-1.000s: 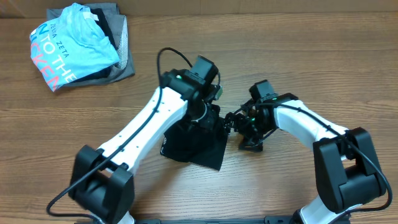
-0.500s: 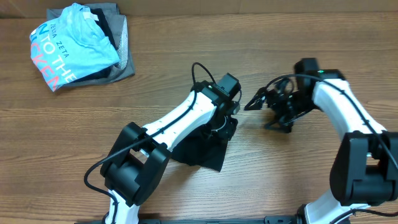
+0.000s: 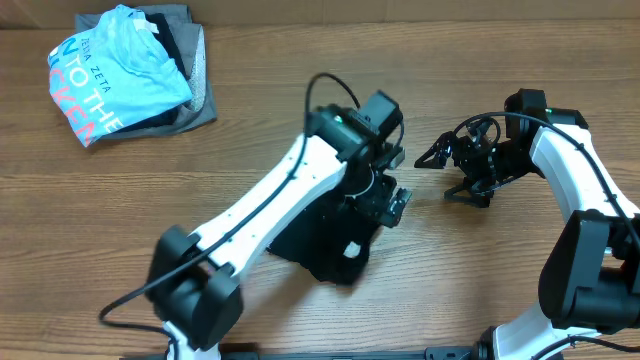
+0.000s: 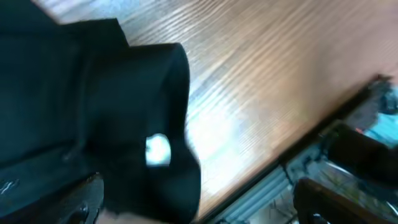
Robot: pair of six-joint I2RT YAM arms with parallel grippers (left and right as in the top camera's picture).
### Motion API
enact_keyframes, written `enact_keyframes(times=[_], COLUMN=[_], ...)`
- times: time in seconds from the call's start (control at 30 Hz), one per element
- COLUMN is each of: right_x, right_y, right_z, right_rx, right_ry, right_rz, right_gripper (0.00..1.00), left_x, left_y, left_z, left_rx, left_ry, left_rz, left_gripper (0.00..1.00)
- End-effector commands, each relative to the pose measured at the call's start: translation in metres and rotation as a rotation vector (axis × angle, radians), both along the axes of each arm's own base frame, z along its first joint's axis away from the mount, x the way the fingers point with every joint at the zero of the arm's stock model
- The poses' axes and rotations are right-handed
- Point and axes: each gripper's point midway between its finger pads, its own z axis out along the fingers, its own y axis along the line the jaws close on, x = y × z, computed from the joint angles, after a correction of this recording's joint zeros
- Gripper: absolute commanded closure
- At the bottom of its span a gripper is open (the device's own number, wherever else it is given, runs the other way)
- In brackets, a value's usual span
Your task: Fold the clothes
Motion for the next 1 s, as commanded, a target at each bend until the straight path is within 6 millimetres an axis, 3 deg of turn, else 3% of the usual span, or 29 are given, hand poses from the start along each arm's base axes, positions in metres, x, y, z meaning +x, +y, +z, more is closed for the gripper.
enact_keyframes(times=[0.0,0.1,0.2,0.37,0.47,0.53,0.63,0.77,0.87,0.97], right_x=[0.007,0.007,0.008,0.008,0.006,0.002,-0.003,-0.009,-0.012,-0.016], right_y=[-0.001,-0.003,-0.003,0.000,0.009,0.019,0.036,0.061,0.086,0.107], right_z=[0.005,0.003,0.003,0.004,0.004,0.004,0.004,0.005,0.011,0.014], right_rx=[-0.014,-0.032,-0.032,-0.021,-0.016,-0.015,-0.014,-0.004,0.048,0.077], right_ry=[-0.041,-0.039,-0.046,-0.050,-0.048,-0.043,-0.043,-0.057,-0.091,-0.117], right_rz=[0.020,0.021,0.020,0.025,0.050,0.079,0.132,0.204,0.260,0.314], right_gripper=[0.00,0.00,0.00,0.05,0.36,0.50,0.56,0.73,0.93,0.96], left_x=[0.011,0.014,0.014,0.011,0.015,0.024,0.032,0.041,0.038,0.033], left_y=[0.018,0.041,0.063,0.068,0.068,0.076,0.090,0.114,0.125,0.130], left_z=[0.039,0.041,0.028,-0.007,-0.036,-0.053,-0.068,-0.072,-0.071,-0.076], left_rx=[-0.038,-0.001,0.082,0.114,0.116,0.140,0.140,0.147,0.143,0.150], left_ry=[-0.067,-0.046,-0.015,0.023,0.025,0.005,0.011,0.025,0.066,0.092], left_rz=[0.018,0.065,0.098,0.116,0.168,0.225,0.277,0.299,0.314,0.323], left_gripper=[0.00,0.00,0.00,0.03,0.19,0.32,0.40,0.70,0.94,0.96])
